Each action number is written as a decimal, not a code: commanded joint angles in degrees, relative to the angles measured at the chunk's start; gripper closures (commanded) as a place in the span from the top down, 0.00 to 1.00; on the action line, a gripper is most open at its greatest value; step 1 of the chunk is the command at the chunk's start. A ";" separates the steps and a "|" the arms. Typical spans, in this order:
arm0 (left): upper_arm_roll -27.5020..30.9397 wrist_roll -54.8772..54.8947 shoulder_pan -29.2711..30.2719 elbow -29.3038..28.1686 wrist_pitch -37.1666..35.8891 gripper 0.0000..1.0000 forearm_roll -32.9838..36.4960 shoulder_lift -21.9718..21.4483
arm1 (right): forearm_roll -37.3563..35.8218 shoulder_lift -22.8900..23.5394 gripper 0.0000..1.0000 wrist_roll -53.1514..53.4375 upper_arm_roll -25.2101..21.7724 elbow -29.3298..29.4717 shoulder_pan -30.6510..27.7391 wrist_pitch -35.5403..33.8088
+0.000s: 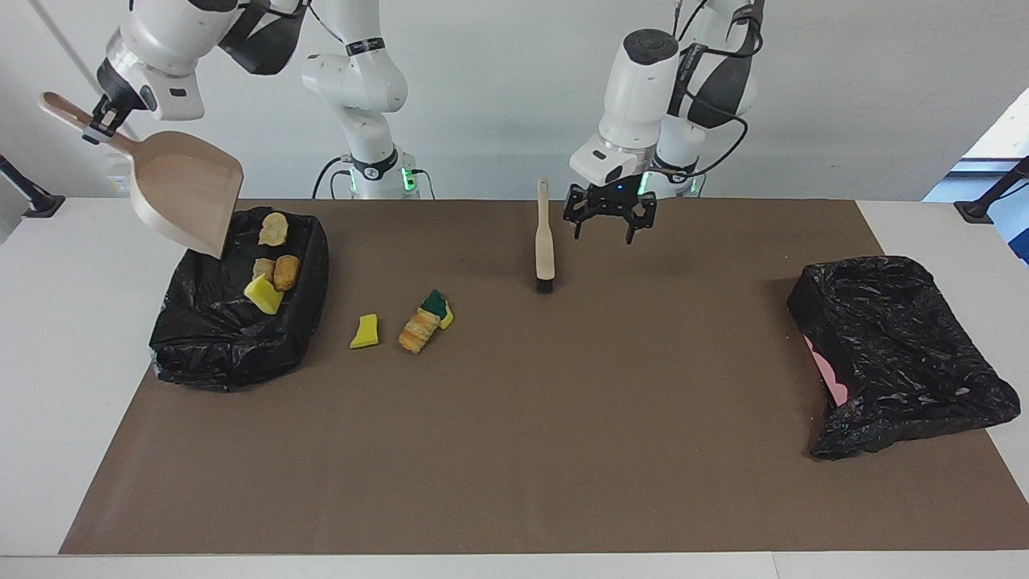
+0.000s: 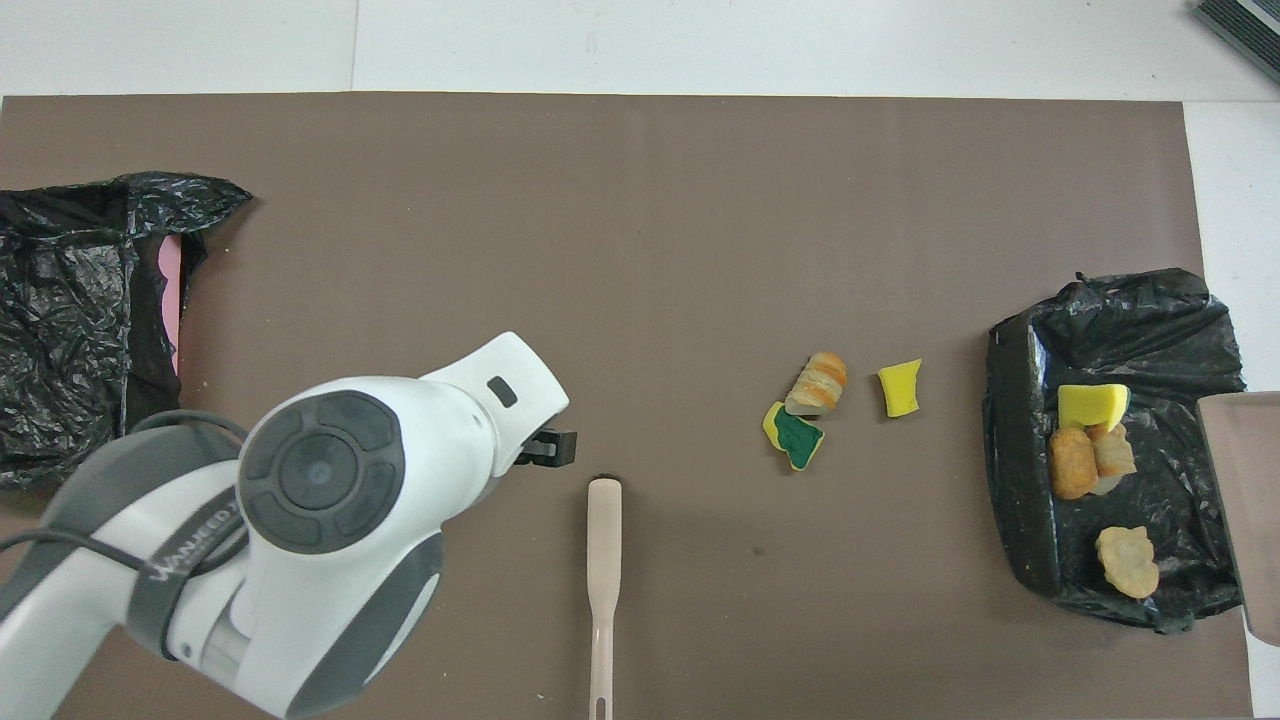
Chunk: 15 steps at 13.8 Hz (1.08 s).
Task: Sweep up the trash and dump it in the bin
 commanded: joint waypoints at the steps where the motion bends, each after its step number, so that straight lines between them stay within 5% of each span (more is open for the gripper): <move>1: -0.65 4.50 3.23 8.22 -8.39 1.00 1.65 1.63 | 8.04 -0.70 0.00 5.25 2.83 3.60 1.42 -5.71; 6: 0.23 13.12 10.96 13.68 -15.00 1.00 0.77 0.40 | 23.70 1.57 0.00 36.16 8.99 4.32 4.68 -7.14; 12: 0.93 19.00 17.82 17.53 -17.98 1.00 0.95 0.75 | 30.56 19.14 0.00 75.44 15.50 11.95 11.87 -4.07; 15: 8.02 24.10 16.70 22.29 -21.49 1.00 0.86 2.24 | 30.75 31.25 0.00 92.76 15.50 19.49 21.00 -1.69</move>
